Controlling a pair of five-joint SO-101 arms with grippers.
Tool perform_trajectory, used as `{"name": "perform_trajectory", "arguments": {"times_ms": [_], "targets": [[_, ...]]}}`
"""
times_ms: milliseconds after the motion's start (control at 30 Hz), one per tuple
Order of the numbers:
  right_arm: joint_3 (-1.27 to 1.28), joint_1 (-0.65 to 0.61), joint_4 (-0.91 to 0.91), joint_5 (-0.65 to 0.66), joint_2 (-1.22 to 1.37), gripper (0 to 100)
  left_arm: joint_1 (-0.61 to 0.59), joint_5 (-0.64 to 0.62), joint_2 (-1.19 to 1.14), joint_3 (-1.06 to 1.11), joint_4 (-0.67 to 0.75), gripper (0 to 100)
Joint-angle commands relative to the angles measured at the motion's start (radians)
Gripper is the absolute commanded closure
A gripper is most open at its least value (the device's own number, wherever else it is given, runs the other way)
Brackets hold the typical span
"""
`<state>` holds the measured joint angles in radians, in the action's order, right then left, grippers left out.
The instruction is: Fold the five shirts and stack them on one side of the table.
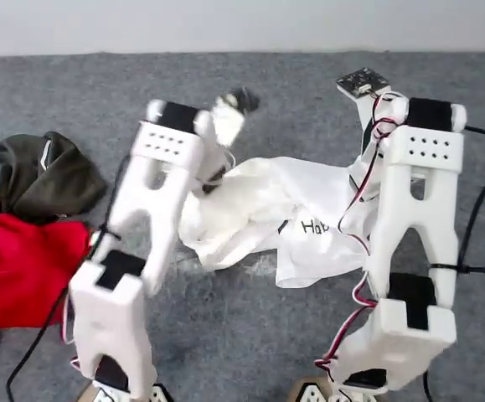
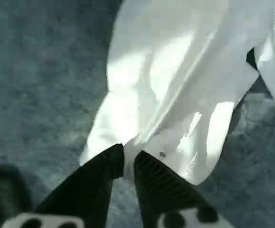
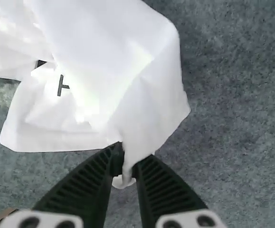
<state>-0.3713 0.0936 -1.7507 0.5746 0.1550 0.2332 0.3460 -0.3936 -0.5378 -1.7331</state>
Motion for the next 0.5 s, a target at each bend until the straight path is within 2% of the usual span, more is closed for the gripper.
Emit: {"name": "perform_trajectory", "arguments": {"times_ms": [0,200,400,467], "targets": [[-0.008,-0.002,-0.022,-0.008,-0.12,98.9,-0.049,0.008,0.189,-0.105,-0.02,99],[-0.008,0.082,0.056,-0.014,-0.312,98.9,-0.167,0.009,0.345,-0.288,-0.014,99],[-0.008,0.17,0.254,-0.009,-0.533,98.9,-0.278,0.012,0.411,-0.532,0.089,99],[-0.008,0.179,0.315,-0.008,-0.591,98.9,-0.296,0.058,0.419,-0.605,0.121,99]]}}
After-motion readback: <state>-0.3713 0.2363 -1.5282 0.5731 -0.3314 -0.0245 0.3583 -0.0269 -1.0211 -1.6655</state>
